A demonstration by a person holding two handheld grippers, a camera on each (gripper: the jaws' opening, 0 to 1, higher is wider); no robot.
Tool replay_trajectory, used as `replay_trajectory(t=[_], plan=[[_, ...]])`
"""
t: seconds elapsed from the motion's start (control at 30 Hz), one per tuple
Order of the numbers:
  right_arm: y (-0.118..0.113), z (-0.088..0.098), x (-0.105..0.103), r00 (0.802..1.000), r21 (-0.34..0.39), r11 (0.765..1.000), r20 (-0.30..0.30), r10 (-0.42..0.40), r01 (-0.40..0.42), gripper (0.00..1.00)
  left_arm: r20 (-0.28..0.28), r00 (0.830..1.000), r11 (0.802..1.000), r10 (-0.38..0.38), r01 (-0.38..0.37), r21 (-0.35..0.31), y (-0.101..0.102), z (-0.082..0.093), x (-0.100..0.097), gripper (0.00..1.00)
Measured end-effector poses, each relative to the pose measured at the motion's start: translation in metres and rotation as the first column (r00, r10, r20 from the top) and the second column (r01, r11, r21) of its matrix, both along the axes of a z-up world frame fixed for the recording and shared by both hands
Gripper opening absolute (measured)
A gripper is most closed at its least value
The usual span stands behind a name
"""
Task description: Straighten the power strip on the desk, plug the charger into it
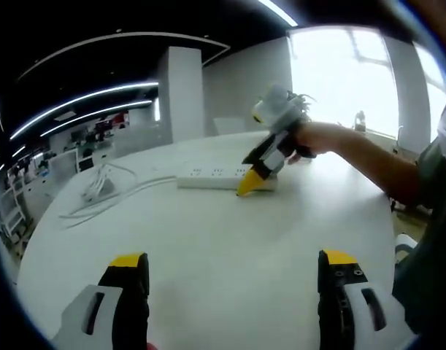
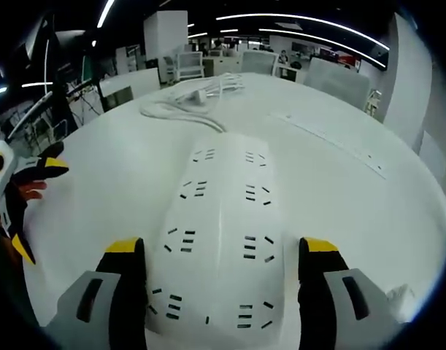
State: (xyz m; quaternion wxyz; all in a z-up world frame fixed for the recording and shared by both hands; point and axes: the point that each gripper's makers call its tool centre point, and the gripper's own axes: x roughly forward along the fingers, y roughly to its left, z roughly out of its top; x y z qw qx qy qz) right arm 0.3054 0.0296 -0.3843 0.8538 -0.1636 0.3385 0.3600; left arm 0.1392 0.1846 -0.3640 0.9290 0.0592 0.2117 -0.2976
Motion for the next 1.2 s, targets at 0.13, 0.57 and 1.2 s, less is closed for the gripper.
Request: replay_trajectory(t=[0.13, 0.57, 1.2], plan=[[-0.0003, 0.0009, 0.0019, 1.000, -0.008, 1.000, 0.011, 0.010, -0.010, 0.76, -0.003, 1.000, 1.000, 0.002, -0.002, 0.004, 0.0014, -0.0009, -0.0009, 0.99], [0.0024, 0.0016, -0.0021, 1.000, -0.012, 1.000, 0.010, 0.024, -0.024, 0.75, 0.001, 1.000, 1.000, -0.007, 0.007, 0.004, -0.0031, 0.0008, -0.0010, 0.99], [0.0026, 0.0019, -0.0053, 0.998, -0.007, 0.998, 0.010, 0.062, -0.062, 0.75, 0.000, 1.000, 1.000, -0.005, 0.005, 0.014, -0.0032, 0.0016, -0.0026, 0.99]])
